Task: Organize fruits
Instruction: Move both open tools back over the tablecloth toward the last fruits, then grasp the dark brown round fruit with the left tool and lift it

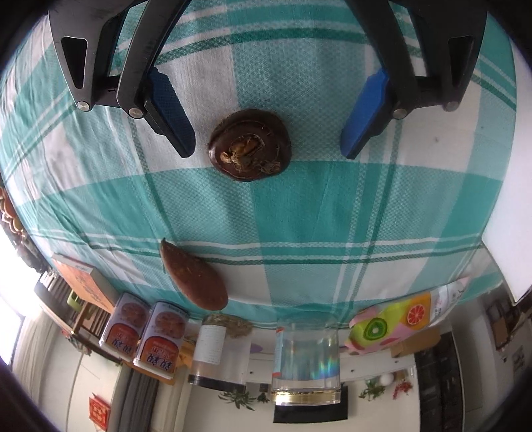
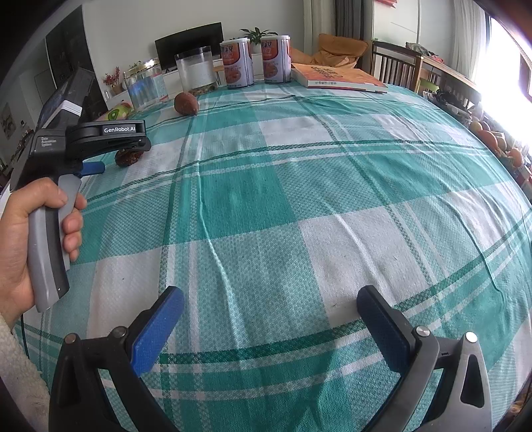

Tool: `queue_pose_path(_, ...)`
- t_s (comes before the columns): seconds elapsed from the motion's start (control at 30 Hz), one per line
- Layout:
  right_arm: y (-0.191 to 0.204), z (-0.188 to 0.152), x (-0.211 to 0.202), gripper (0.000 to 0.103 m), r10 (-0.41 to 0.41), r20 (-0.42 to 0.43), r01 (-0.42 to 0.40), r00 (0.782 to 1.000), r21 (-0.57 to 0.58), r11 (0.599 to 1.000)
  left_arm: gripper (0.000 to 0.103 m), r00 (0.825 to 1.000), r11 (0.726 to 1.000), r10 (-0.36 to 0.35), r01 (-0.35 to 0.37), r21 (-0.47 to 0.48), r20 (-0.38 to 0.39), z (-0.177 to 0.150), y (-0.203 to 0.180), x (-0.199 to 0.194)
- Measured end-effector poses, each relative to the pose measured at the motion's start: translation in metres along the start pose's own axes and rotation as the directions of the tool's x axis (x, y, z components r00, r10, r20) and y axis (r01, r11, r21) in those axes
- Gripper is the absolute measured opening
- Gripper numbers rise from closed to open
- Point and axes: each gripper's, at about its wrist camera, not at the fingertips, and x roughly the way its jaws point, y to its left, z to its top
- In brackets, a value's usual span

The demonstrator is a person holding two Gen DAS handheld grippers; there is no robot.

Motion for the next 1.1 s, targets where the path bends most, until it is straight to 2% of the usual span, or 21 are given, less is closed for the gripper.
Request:
queue_pose_path(0.03, 0.0, 0.0, 0.0, 0.103, -0.002, -0.001, 0.002, 1.0, -0.002, 1.0, 0.048, 1.0, 1.0, -0.001, 0.0, 0.024, 0.016, -0.002, -0.002, -0.002)
queue_pose_path(0.1, 0.001, 0.001, 0.001, 0.103, -0.007, -0.004, 0.007, 1.0, -0.006, 1.0, 0.049, 1.0, 0.998, 0.017, -0.018, 0.067, 0.026, -0.005, -0.004, -0.005)
queue_pose_path(0.2, 0.002, 0.001, 0.002, 0.103, -0.012, -0.006, 0.012, 1.0, -0.011, 1.0, 0.049, 1.0, 0.998, 0.009, -0.01, 0.065, 0.027, -0.014, 0.005, -0.017)
queue_pose_path(0.53, 0.001, 0.001, 0.002, 0.103, -0.012, -0.007, 0.012, 1.0, -0.014, 1.0, 0.049, 1.0, 0.998, 0.016, -0.017, 0.056, 0.019, -0.065, 0.051, -0.101)
queue_pose_path(0.77, 0.001, 0.001, 0.002, 0.103, -0.011, -0.006, 0.011, 1.0, -0.012, 1.0, 0.049, 0.999, 0.999, 0.007, -0.005, 0.054, -0.033, -0.103, 0.058, -0.099)
queue_pose_path(0.87, 0.001, 0.001, 0.002, 0.103, -0.007, -0.004, 0.007, 1.0, -0.011, 1.0, 0.053, 1.0, 1.0, 0.004, -0.003, 0.024, -0.023, -0.108, 0.062, -0.096)
queue_pose_path(0.93, 0.001, 0.001, 0.002, 0.103, -0.007, -0.004, 0.007, 1.0, -0.011, 1.0, 0.072, 1.0, 0.999, 0.027, -0.026, 0.032, -0.015, -0.109, 0.061, -0.096)
queue_pose_path(1.03, 0.001, 0.001, 0.001, 0.103, -0.008, -0.005, 0.008, 1.0, -0.012, 1.0, 0.081, 0.999, 0.997, 0.048, -0.049, 0.052, 0.01, -0.114, 0.061, -0.095)
queue_pose_path(1.1, 0.001, 0.001, 0.001, 0.103, -0.008, -0.005, 0.008, 1.0, -0.011, 1.0, 0.083, 0.999, 0.998, 0.043, -0.043, 0.035, 0.006, -0.114, 0.065, -0.095)
